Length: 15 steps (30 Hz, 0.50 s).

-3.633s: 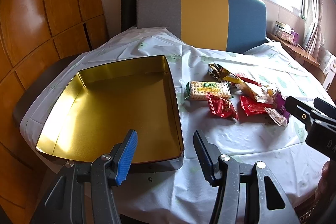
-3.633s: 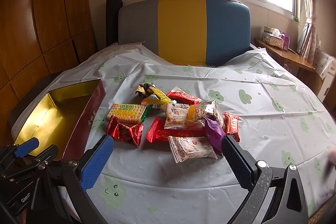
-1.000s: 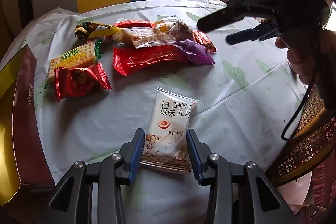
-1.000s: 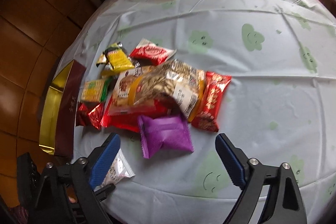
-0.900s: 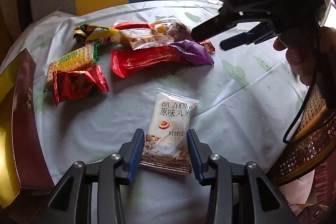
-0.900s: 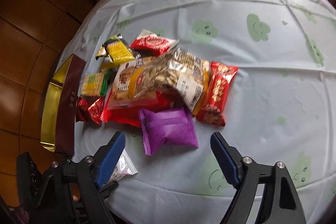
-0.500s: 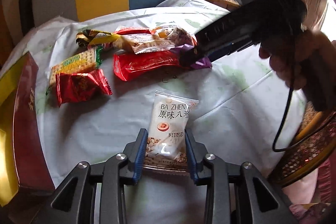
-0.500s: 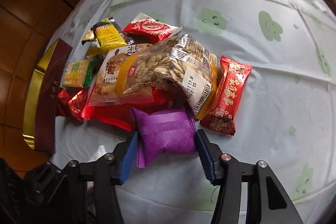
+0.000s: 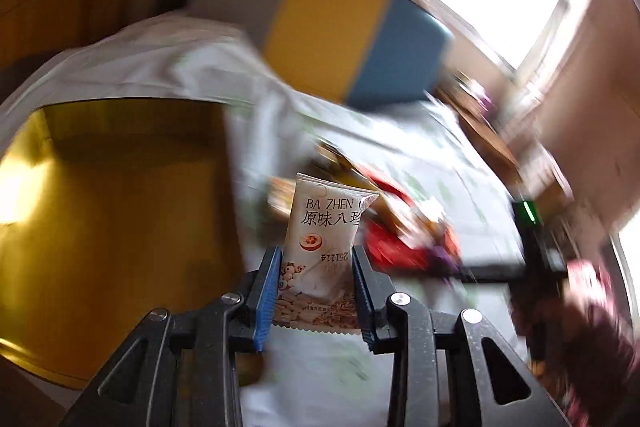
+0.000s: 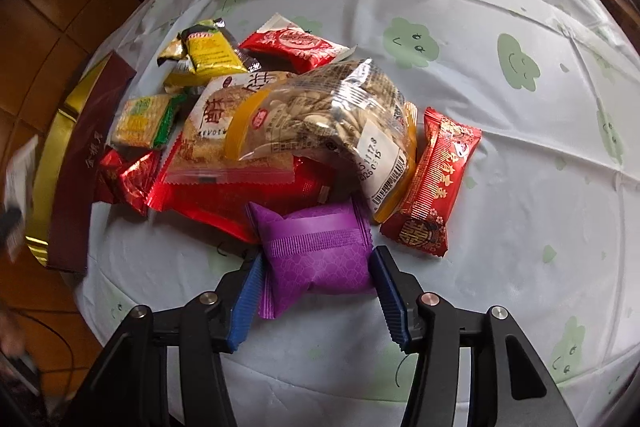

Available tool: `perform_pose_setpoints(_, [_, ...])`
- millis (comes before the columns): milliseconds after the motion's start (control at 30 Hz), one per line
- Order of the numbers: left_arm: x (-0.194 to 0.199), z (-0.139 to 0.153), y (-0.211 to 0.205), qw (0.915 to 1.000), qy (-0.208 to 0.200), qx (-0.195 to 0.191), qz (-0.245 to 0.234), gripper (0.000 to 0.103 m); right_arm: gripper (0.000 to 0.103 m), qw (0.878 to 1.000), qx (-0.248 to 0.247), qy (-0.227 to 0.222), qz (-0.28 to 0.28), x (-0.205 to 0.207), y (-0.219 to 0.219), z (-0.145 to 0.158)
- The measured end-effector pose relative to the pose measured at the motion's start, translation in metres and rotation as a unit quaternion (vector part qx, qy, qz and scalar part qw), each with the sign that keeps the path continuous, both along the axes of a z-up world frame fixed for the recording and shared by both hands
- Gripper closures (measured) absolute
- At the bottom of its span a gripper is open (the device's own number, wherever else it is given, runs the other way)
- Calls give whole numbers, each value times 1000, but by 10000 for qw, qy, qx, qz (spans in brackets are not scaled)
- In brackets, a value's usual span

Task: Organize snacks
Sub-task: 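Carry the white pastry bag into the gold tin and release it with the left gripper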

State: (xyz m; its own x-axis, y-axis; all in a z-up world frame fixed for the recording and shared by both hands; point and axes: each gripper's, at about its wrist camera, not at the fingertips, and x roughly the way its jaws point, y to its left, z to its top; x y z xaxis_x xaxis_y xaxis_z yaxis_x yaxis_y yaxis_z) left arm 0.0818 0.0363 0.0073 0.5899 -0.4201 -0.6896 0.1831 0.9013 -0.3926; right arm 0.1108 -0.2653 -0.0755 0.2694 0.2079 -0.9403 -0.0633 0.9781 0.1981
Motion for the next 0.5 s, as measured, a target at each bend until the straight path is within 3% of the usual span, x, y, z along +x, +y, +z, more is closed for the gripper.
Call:
perform_pose_setpoints(100, [30,-7,25,9982,295,16,514,68,48,9998,-181,-27,110,0,8,-1])
perform_pose_setpoints(333, [87,-29,37,9909,681,235,1137,68,48,9993,-298,-58,216,0,15,-4])
perform_pose_setpoints(500, [116,-48,41,9889,851,208,1204,65,48,9989,-361,-67,279,0,15,-4])
